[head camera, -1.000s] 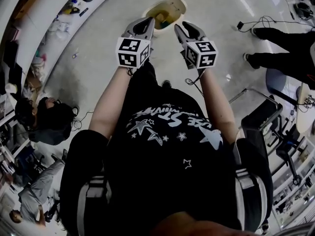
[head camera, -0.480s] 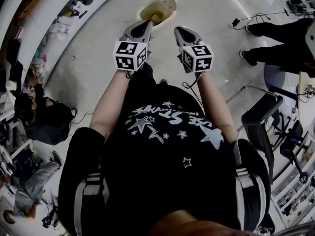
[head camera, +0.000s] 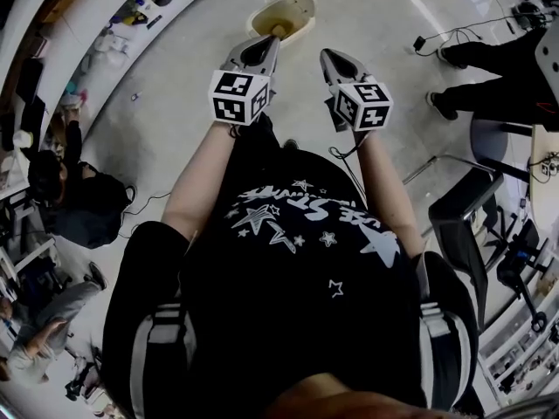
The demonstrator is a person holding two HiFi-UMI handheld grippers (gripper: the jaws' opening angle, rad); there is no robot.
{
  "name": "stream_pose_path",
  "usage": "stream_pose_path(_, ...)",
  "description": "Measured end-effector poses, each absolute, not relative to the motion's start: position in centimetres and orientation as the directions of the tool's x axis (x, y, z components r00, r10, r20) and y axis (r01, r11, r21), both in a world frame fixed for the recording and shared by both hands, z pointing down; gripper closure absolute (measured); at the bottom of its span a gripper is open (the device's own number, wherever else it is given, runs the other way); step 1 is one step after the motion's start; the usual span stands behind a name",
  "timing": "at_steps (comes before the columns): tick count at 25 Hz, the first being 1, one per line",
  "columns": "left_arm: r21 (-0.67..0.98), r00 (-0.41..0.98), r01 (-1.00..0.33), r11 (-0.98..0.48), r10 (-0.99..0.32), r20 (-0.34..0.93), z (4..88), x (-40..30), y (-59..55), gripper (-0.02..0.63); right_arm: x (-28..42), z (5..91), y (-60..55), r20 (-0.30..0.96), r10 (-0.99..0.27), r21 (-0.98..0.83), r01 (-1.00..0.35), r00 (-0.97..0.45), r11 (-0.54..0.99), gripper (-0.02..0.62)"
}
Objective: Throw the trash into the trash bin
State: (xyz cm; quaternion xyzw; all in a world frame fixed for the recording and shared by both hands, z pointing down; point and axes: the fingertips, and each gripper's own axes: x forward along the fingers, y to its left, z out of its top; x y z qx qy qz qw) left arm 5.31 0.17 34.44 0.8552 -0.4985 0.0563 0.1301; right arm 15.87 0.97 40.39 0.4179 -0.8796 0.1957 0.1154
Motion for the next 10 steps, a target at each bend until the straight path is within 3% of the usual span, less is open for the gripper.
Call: stream_pose_path(10,0.147,0.494,-0.869,-0.473,-0.844,0.206,33.1,6.5,2.7,0.597,15.1,38.0,2.6,0.29,-0.665,-0.291,-0.726,-0.688,0.623,0.589)
